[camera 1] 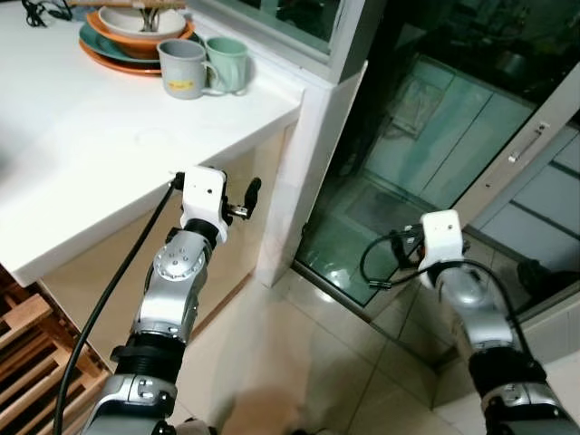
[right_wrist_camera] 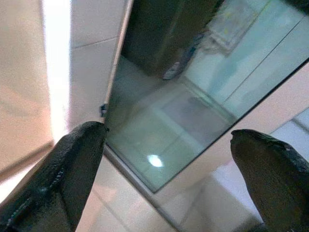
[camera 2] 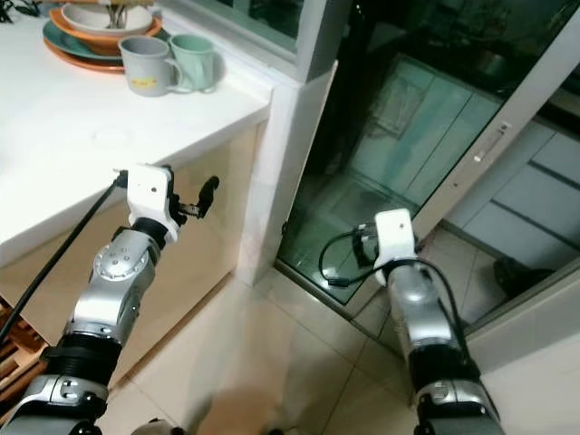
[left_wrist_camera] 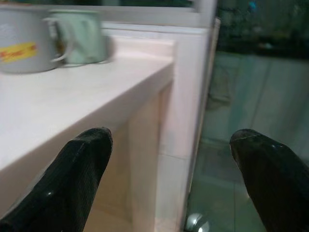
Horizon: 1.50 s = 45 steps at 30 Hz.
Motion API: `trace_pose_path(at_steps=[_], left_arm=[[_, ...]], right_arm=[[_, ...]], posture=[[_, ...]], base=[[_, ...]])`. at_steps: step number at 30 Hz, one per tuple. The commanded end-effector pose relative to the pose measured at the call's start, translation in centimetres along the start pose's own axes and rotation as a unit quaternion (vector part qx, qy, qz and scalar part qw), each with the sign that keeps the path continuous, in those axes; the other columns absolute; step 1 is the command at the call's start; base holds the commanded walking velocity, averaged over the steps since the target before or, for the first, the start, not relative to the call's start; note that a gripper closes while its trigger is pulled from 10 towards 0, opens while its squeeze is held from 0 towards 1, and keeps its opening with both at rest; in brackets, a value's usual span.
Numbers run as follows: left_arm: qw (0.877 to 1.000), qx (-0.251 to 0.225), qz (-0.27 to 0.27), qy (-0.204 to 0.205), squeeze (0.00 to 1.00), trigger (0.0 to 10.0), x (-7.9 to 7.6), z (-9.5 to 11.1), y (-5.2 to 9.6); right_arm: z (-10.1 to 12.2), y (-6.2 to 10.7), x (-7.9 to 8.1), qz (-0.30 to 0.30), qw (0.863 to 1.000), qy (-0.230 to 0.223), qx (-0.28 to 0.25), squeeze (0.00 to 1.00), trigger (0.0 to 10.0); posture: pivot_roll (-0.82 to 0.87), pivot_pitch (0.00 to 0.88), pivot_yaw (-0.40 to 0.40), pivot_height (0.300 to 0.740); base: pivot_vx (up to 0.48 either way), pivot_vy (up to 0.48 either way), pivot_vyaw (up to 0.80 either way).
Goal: Restocking fridge
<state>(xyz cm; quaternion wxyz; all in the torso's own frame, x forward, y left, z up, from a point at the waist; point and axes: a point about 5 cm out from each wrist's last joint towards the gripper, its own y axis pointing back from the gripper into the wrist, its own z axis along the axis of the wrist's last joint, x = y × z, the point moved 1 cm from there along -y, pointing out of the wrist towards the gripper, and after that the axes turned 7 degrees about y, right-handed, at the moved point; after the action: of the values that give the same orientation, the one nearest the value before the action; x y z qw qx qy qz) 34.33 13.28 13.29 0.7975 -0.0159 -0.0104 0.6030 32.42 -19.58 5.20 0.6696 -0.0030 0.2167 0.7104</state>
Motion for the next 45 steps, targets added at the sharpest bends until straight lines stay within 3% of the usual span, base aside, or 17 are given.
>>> trace_pose_path(at_steps=[1,4,6,7,12,18,24,29,35,45], left_arm=[[0.999,-0.001,-0.034,0.000,0.00,10.0,-1.5,0.4,-0.2],[0.997,0.005,-0.078,-0.018,0.00,10.0,-3.0,0.2,-0.5],[0.997,0.009,-0.080,-0.023,0.00,10.0,-3.1,0.0,-0.6],[0.998,0.019,-0.063,-0.020,0.00,10.0,-2.9,-0.6,-0.5],[0.999,0.051,-0.004,0.019,0.00,10.0,-2.3,-2.3,0.3],[0.998,0.060,0.022,0.015,0.00,10.0,-0.6,-3.1,1.3],[0.999,0.037,0.020,0.005,0.00,10.0,0.3,-1.5,0.4],[0.999,0.033,-0.001,0.001,0.00,10.0,-0.4,-1.3,-0.1],[0.999,0.018,-0.031,-0.003,0.00,10.0,-1.4,-0.5,-0.5],[0.999,0.012,-0.018,0.035,0.00,10.0,-1.8,-1.0,-0.4]], right_arm=[[0.9,0.0,0.4,0.001,1.000,0.005,-0.021,0.00,10.0],[1.2,-0.2,1.2,-0.007,0.999,-0.021,-0.025,0.00,10.0],[1.3,-0.2,1.1,-0.014,0.999,-0.039,-0.027,0.00,10.0],[1.8,0.1,0.5,-0.031,0.997,-0.063,-0.041,0.00,10.0],[1.7,1.6,-2.4,-0.113,0.986,-0.100,-0.072,0.00,10.0],[0.6,2.7,-0.6,-0.138,0.984,-0.094,-0.065,0.00,10.0],[-0.2,2.5,1.1,-0.129,0.983,-0.119,-0.048,0.00,10.0],[0.1,2.3,1.0,-0.139,0.982,-0.118,-0.049,0.00,10.0],[0.8,2.0,0.3,-0.150,0.980,-0.114,-0.063,0.00,10.0],[1.0,1.9,0.0,-0.140,0.983,-0.100,-0.067,0.00,10.0]], posture=[[-0.02,0.000,-0.051,0.740],[-0.03,0.000,-0.026,0.740],[-0.04,0.000,-0.027,0.740],[-0.04,0.000,-0.035,0.740],[-0.01,0.000,-0.049,0.740],[0.00,0.000,-0.008,0.740],[0.00,0.000,0.019,0.740],[-0.01,0.000,0.029,0.740],[-0.02,0.000,0.039,0.740],[-0.03,0.000,0.010,0.740]], base=[[0.000,0.000,0.00],[0.000,0.000,0.00],[0.000,0.000,0.00],[0.000,0.000,0.00],[0.000,0.000,0.00],[0.000,0.000,0.00],[0.000,0.000,-0.46],[0.000,0.000,0.00],[0.000,0.000,-0.80],[0.000,0.000,-0.79]])
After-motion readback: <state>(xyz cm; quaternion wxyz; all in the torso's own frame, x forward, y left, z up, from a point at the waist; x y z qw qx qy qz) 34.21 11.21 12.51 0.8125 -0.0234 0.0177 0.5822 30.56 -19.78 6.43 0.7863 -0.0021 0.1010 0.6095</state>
